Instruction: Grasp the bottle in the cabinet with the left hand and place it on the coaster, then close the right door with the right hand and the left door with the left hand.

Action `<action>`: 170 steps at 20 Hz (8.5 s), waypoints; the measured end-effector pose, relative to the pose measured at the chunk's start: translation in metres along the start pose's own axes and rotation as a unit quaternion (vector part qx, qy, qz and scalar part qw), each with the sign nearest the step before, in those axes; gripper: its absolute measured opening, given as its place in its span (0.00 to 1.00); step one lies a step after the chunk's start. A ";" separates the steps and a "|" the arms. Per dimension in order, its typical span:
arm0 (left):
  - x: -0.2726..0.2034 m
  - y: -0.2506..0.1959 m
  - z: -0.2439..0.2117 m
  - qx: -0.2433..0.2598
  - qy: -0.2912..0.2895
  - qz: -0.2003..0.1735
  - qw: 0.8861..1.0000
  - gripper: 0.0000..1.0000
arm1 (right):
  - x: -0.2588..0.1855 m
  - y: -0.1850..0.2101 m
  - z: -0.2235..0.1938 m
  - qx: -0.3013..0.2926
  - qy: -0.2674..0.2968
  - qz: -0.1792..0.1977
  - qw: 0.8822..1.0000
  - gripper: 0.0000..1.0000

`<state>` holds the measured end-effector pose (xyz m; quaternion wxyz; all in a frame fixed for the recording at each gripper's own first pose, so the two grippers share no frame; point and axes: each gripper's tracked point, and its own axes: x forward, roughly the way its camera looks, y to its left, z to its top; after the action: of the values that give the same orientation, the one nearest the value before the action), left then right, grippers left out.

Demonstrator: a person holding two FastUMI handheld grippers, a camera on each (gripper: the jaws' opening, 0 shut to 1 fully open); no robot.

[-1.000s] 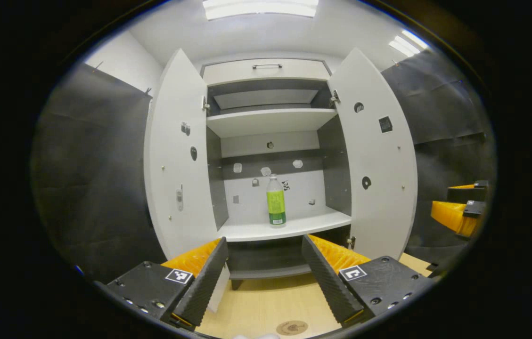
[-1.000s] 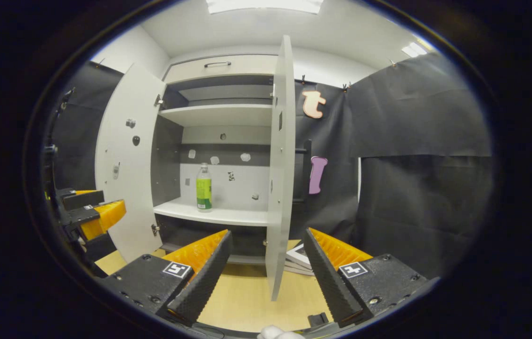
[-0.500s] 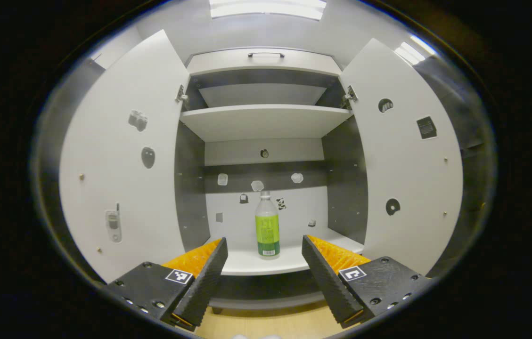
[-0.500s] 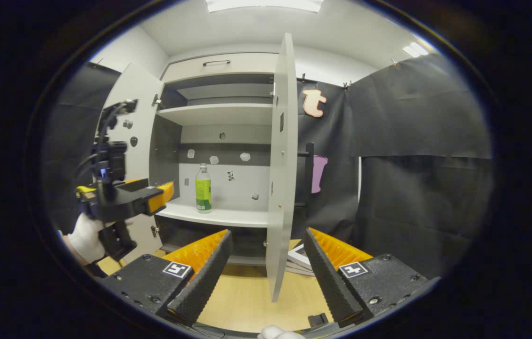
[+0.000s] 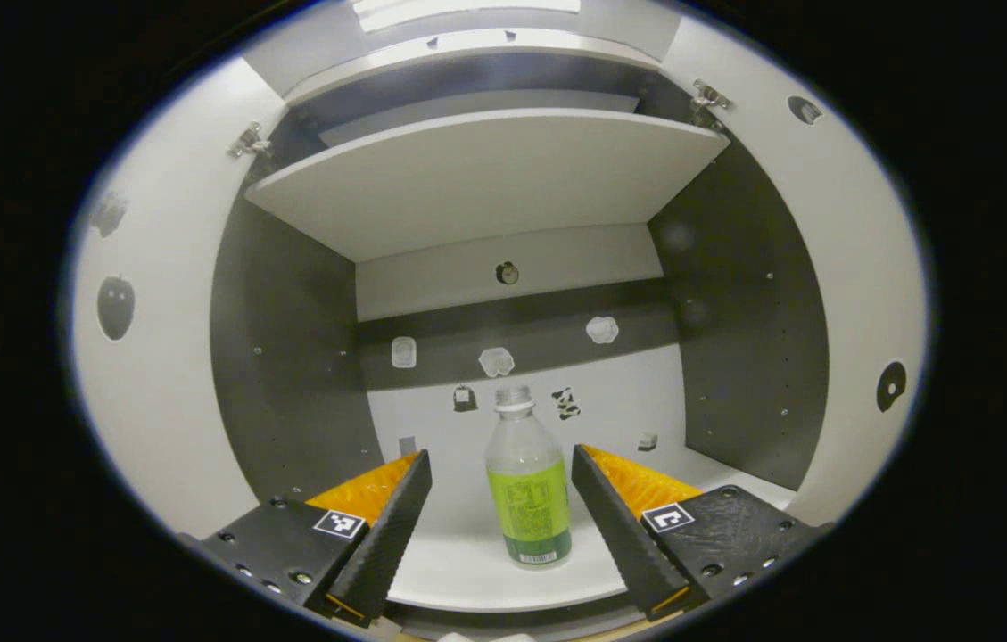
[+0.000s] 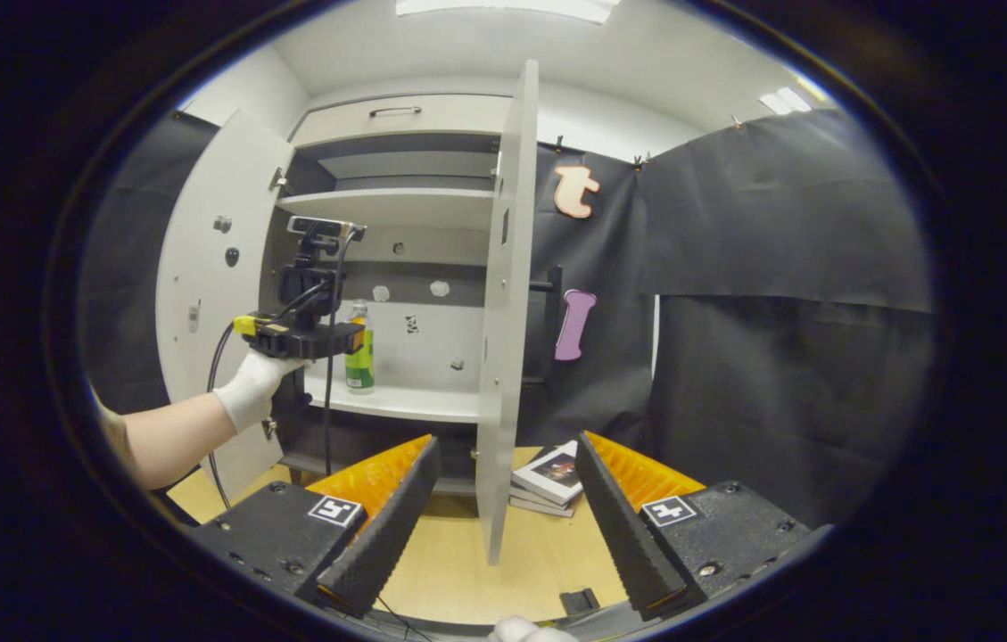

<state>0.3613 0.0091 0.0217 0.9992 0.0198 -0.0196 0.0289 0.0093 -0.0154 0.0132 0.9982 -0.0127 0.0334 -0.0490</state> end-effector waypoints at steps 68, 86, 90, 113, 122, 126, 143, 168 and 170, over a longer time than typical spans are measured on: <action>-0.311 -0.055 -0.275 -0.042 0.066 -0.160 0.984 0.75 | 0.001 -0.007 -0.019 -0.045 0.064 -0.006 0.997 0.99; -0.342 -0.065 -0.320 -0.044 0.074 -0.172 0.981 0.82 | 0.001 0.016 -0.036 -0.079 0.080 0.010 0.994 0.99; -0.343 -0.063 -0.310 -0.036 0.069 -0.176 0.981 0.97 | -0.007 0.015 -0.045 -0.075 0.085 0.012 0.993 1.00; -0.365 -0.053 -0.040 -0.046 -0.073 -0.175 0.981 0.98 | -0.049 -0.015 -0.033 0.000 0.022 -0.025 0.999 0.99; -0.373 0.003 0.003 -0.073 -0.036 -0.125 0.989 0.98 | -0.043 -0.049 -0.026 0.041 0.000 -0.047 0.998 1.00; -0.375 0.030 -0.003 -0.064 -0.008 -0.069 0.996 1.00 | -0.005 -0.095 -0.017 0.057 -0.003 -0.054 0.997 0.99; -0.408 0.036 0.002 -0.051 0.052 0.165 0.984 0.97 | 0.175 -0.088 0.069 0.064 -0.003 0.198 0.978 1.00; -0.383 0.161 -0.051 -0.061 0.080 0.105 0.989 1.00 | 0.134 0.062 0.058 0.021 -0.024 0.121 0.992 0.96; -0.377 0.167 -0.051 -0.059 0.078 0.098 0.990 1.00 | 0.125 0.061 0.049 0.021 -0.016 0.118 0.993 0.99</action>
<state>-0.0222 0.1562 -0.0381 0.9894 -0.0440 0.0546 0.1272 0.1426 0.0339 0.0525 0.9974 0.0119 0.0181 0.0687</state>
